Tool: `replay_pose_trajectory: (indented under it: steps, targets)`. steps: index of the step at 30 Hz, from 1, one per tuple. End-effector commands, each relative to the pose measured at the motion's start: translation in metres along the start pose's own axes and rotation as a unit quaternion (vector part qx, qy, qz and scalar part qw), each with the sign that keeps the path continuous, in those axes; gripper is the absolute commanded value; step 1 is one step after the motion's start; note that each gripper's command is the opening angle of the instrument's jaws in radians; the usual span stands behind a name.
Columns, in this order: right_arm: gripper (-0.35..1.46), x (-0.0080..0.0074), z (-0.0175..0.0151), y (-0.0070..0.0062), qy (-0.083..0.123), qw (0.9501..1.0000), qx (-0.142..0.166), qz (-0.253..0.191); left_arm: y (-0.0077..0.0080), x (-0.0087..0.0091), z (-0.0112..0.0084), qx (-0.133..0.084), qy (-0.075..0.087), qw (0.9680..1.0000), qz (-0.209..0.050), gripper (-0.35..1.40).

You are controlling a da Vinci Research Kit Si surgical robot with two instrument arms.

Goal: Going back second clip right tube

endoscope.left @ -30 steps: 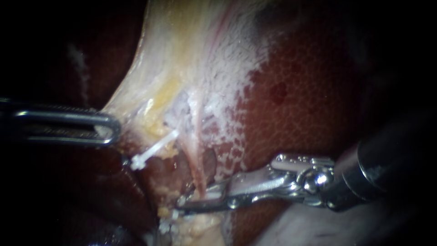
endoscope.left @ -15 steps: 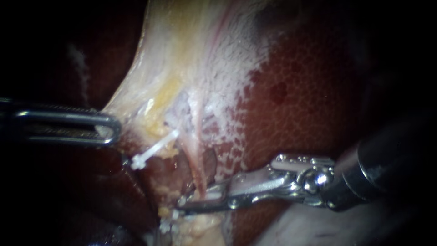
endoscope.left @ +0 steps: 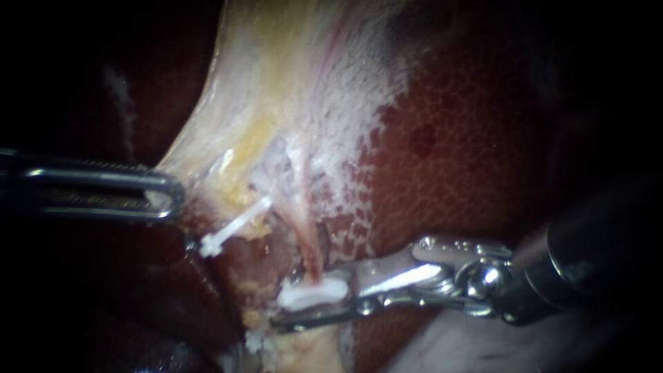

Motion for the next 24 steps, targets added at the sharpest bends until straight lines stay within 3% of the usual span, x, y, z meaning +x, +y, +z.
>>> replay_pose_trajectory:
  steps: [1,10,24]
  targets:
    - [0.6,0.0,-0.0001,0.0001,0.002,0.9999,-0.003,-0.013,0.0,0.0,0.0,0.0,0.0,1.0,0.0,-0.35]
    - [0.6,-0.0004,-0.0009,0.0003,0.004,0.9962,-0.008,-0.087,0.0,0.0,0.0,0.0,0.0,1.0,0.0,-0.35]
    - [0.6,-0.0017,-0.0048,0.0002,0.005,0.9931,-0.007,-0.117,0.0001,0.0001,0.0,0.001,0.0,1.0,0.0,-0.35]
